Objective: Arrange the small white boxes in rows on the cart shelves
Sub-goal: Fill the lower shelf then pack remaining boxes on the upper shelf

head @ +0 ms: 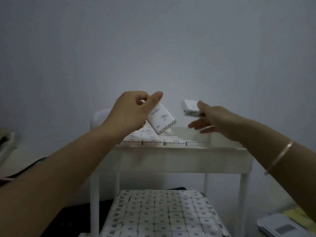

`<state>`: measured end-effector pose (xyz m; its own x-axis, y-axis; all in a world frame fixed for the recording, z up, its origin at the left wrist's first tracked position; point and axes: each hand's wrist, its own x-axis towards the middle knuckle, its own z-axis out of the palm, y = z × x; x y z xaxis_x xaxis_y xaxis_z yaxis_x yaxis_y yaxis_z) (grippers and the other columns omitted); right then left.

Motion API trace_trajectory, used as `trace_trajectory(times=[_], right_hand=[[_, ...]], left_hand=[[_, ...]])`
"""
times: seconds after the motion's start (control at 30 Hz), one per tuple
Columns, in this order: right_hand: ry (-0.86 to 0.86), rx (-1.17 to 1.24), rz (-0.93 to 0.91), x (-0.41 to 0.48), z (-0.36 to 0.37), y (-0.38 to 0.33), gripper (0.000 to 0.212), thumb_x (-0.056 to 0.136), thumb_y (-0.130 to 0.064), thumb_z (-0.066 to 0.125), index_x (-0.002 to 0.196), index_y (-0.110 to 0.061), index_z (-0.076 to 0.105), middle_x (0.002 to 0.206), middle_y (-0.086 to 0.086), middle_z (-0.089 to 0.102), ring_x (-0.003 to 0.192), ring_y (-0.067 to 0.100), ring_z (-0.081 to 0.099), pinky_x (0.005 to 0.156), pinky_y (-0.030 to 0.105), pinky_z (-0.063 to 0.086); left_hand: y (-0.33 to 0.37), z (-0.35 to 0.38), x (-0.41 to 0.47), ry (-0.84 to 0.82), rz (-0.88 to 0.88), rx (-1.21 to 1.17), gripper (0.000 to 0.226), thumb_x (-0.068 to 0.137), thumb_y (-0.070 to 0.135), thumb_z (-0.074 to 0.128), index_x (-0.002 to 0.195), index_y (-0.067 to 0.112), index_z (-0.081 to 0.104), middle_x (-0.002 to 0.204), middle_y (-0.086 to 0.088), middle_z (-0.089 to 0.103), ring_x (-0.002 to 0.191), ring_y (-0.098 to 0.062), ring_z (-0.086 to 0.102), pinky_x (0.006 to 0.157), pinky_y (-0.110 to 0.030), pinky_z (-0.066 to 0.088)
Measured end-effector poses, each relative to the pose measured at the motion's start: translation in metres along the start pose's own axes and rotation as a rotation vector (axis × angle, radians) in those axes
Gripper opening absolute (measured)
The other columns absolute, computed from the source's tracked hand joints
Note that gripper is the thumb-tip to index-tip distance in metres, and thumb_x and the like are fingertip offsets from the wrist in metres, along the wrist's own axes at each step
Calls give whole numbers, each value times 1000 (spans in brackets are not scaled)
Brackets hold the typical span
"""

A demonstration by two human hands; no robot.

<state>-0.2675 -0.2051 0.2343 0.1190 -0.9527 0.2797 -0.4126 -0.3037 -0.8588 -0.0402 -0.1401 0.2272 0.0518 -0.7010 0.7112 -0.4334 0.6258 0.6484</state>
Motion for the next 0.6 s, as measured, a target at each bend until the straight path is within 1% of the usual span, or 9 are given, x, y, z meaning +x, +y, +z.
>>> trace_trajectory(times=[0.07,0.17,0.23,0.3,0.37,0.4,0.5,0.57,0.6], right_hand=[[-110,-66,144,14,8,7,52,102,-51,24,124,-11,49,95,8,75,97,25,66,73,34,53],[-169,-142,260,22,20,17,52,101,-52,28,121,-10,52,107,10,73,90,24,62,55,26,45],[-187,-127,264,25,22,22,52,101,-50,33,123,-7,55,116,15,68,88,25,56,58,27,43],[-185,-96,253,26,21,25,52,101,-48,34,123,-6,56,118,20,66,89,26,54,67,30,44],[-182,-46,260,25,20,27,51,101,-47,35,122,-6,55,114,21,68,90,27,54,73,32,44],[-180,-27,260,24,21,27,50,101,-47,35,122,-6,55,110,20,69,90,27,53,72,31,45],[-144,20,222,23,22,27,49,101,-47,34,117,-8,58,93,13,72,81,23,55,55,26,44],[-85,74,184,22,18,28,49,102,-47,32,111,-9,62,82,9,70,64,15,60,42,18,41],[-56,117,166,22,16,28,49,102,-47,32,108,-9,62,78,8,69,57,13,62,39,17,41]], left_hand=[[-6,7,20,-1,-42,-26,42,87,49,62,80,8,68,65,-6,64,41,-11,48,41,-21,39],[-16,16,40,-25,-111,-68,32,84,41,70,88,8,71,69,-6,71,47,-9,60,47,-21,50],[-24,20,50,-77,-163,-90,26,82,29,75,95,6,71,77,-11,72,52,-9,65,51,-21,54],[-29,25,57,-132,-211,-80,24,82,15,75,102,4,69,85,-15,70,55,-11,67,54,-22,56],[-33,31,64,-153,-239,-63,26,83,7,74,107,3,67,90,-16,69,59,-12,69,56,-23,57],[-34,35,68,-152,-245,-55,27,83,5,73,109,2,66,91,-17,69,61,-14,69,57,-24,58],[-34,46,79,-122,-250,-1,30,82,5,74,109,7,60,90,-14,66,67,-18,70,60,-29,60],[-33,51,86,-86,-228,42,30,83,8,74,108,9,57,87,-10,64,68,-19,70,63,-31,61],[-33,53,90,-65,-212,57,29,83,10,73,107,9,57,87,-9,64,69,-19,70,64,-32,61]])
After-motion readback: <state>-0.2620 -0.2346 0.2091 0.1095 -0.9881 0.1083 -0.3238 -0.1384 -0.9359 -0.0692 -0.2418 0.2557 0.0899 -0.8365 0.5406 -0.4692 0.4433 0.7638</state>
